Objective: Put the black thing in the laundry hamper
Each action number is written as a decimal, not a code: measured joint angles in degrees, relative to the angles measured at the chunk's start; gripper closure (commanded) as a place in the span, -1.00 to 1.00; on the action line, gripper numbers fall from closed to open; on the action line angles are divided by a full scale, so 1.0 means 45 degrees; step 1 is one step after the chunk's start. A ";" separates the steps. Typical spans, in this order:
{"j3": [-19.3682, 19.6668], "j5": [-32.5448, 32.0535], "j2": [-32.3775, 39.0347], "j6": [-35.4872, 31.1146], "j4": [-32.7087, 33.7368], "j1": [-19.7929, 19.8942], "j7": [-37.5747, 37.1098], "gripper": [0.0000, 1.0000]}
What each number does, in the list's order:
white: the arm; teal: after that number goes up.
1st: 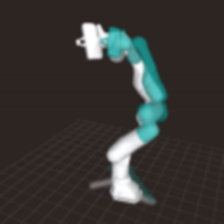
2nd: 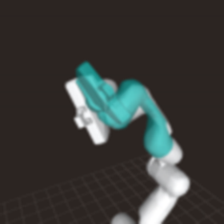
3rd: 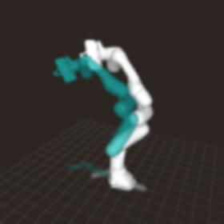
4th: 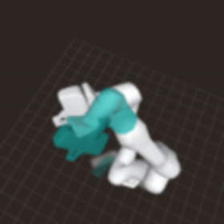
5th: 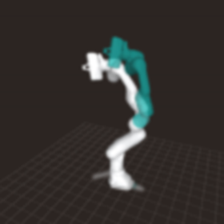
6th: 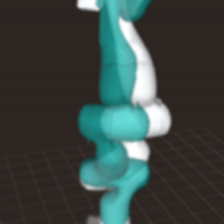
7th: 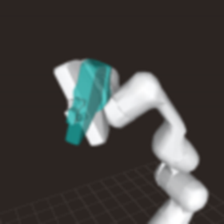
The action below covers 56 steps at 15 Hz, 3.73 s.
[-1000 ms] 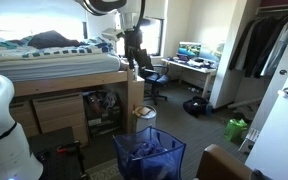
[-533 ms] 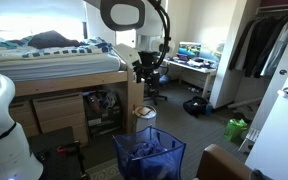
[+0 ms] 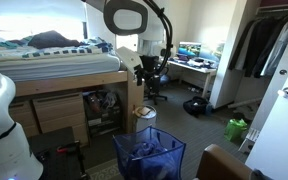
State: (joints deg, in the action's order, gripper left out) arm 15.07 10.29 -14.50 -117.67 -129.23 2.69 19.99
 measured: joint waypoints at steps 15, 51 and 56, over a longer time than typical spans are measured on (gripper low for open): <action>0.1201 0.1984 0.5111 -0.3213 0.1553 0.3088 -0.0405 -1.00; -0.0286 0.2181 1.0855 0.0598 0.7716 0.6811 0.1594 -1.00; -0.1233 0.2310 1.1770 -0.1855 0.7932 0.7865 0.3302 -1.00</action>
State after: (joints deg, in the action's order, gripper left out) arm 9.52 20.69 38.47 -126.01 -93.54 38.09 34.85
